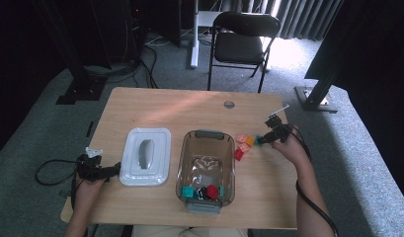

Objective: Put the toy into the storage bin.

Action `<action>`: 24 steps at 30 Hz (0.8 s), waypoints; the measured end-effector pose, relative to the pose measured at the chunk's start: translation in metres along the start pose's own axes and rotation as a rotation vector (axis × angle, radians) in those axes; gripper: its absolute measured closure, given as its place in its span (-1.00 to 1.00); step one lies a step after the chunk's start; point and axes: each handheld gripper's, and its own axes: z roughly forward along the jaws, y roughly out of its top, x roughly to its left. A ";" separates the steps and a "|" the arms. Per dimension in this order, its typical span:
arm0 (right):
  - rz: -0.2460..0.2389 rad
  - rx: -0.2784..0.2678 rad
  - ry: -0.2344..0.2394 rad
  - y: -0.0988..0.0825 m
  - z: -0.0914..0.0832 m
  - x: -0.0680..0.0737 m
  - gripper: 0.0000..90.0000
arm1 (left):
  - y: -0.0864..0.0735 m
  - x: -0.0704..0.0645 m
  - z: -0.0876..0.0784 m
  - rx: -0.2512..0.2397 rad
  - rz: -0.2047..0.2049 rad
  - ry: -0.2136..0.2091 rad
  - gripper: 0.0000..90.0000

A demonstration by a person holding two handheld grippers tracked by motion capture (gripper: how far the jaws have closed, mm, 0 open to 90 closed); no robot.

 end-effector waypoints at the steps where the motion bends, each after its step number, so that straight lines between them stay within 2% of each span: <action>1: 0.017 -0.006 -0.012 0.002 0.002 -0.001 -0.01 | 0.000 0.000 0.000 0.000 0.000 0.000 -0.98; 3: 0.091 -0.014 -0.012 0.007 0.006 -0.005 -0.02 | 0.000 0.000 0.000 0.000 0.000 0.000 -0.98; 5: 0.141 -0.001 -0.042 0.011 0.010 -0.006 -0.02 | 0.000 0.000 0.000 0.000 0.000 0.000 -0.98; 8: 0.199 0.044 -0.058 0.017 0.018 -0.005 -0.06 | 0.000 0.000 0.000 0.000 0.001 -0.001 -0.98; 13: 0.268 0.086 -0.080 0.019 0.028 -0.003 -0.05 | 0.000 0.000 0.000 0.000 0.002 -0.002 -0.98; 17: 0.294 0.095 -0.082 0.019 0.033 -0.003 0.01 | 0.000 0.000 0.000 0.000 0.002 -0.002 -0.98; 24: 0.294 0.119 -0.086 0.017 0.041 -0.002 0.13 | 0.000 0.000 0.000 0.000 0.002 -0.002 -0.98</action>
